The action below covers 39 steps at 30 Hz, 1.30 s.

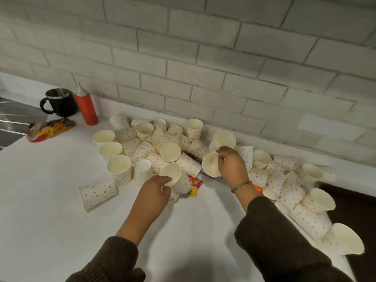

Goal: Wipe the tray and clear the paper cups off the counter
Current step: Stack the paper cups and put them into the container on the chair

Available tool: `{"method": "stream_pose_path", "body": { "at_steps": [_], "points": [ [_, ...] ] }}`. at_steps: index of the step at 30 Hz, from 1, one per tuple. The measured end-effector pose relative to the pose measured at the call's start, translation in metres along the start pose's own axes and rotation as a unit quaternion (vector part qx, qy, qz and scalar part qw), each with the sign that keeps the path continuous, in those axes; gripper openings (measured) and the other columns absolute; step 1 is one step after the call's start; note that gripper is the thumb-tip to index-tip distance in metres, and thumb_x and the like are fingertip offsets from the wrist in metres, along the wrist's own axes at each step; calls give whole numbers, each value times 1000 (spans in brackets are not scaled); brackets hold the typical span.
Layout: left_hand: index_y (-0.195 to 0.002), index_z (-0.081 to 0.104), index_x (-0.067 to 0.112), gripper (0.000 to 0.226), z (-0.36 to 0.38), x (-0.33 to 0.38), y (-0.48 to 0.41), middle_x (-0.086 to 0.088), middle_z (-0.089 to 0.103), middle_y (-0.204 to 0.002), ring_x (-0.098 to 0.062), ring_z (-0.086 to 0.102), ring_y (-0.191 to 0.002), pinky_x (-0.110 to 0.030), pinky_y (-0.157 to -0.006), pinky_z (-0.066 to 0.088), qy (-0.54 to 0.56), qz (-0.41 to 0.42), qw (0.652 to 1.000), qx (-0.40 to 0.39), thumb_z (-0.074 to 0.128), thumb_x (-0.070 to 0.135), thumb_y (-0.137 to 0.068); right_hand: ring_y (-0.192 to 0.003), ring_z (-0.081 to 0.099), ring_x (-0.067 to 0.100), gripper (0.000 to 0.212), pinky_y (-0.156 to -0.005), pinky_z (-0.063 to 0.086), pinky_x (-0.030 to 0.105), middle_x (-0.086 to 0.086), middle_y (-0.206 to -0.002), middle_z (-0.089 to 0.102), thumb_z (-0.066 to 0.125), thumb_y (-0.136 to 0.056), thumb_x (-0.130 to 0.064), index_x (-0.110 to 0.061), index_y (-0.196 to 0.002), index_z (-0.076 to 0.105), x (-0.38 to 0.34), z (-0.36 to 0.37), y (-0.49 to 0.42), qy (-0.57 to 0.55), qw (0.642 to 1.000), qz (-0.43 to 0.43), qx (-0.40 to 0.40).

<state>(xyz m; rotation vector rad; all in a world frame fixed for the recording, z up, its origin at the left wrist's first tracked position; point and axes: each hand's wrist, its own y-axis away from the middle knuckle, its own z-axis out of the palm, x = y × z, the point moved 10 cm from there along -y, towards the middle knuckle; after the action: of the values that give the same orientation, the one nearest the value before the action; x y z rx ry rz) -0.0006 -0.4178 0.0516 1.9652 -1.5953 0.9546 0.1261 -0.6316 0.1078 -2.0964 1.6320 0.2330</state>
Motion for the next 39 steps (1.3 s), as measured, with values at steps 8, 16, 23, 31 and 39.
{"method": "stream_pose_path", "body": {
  "at_steps": [8, 16, 23, 31, 39],
  "points": [
    [-111, 68, 24, 23, -8, 7, 21, 6, 69, -106, -9, 62, -91, -20, -79, 44, 95, 7, 995, 39, 58, 23, -90, -80, 59, 14, 13, -62, 40, 23, -8, -88, 63, 57, -89, -16, -23, -99, 56, 18, -32, 108, -128, 988, 48, 70],
    [-90, 66, 20, 25, 26, 71, 52, 3, 59, -99, -12, 58, -80, -14, -72, 40, 133, 78, 988, 21, 66, -2, -78, -100, 62, 20, 21, -86, 41, 22, 2, -109, 70, 60, -88, -17, -17, -107, 70, 88, -69, 191, -86, 982, 146, 88],
    [-75, 56, 31, 35, 96, 145, 111, 8, 64, -85, -7, 63, -78, -13, -67, 45, 189, 94, 974, -80, 69, -2, -76, -90, 61, 18, 15, -81, 41, 25, -1, -97, 71, 63, -84, -16, -19, -96, 71, 155, -141, 288, -60, 967, 197, 149],
    [-73, 56, 41, 34, 219, 235, 265, 29, 57, -84, 1, 57, -79, -11, -65, 39, 146, 141, 951, -233, 75, 12, -75, -90, 56, 7, 15, -80, 40, 14, -7, -99, 67, 59, -83, -16, -21, -95, 66, 246, -222, 467, -66, 947, 254, 184],
    [-68, 61, 38, 37, 336, 286, 418, 37, 62, -78, 17, 55, -80, -7, -61, 38, 125, 162, 907, -368, 64, 3, -78, -91, 54, 7, 17, -80, 36, 15, -4, -105, 67, 61, -85, -17, -19, -101, 67, 341, -239, 650, -25, 908, 398, 126]
  ]
}}
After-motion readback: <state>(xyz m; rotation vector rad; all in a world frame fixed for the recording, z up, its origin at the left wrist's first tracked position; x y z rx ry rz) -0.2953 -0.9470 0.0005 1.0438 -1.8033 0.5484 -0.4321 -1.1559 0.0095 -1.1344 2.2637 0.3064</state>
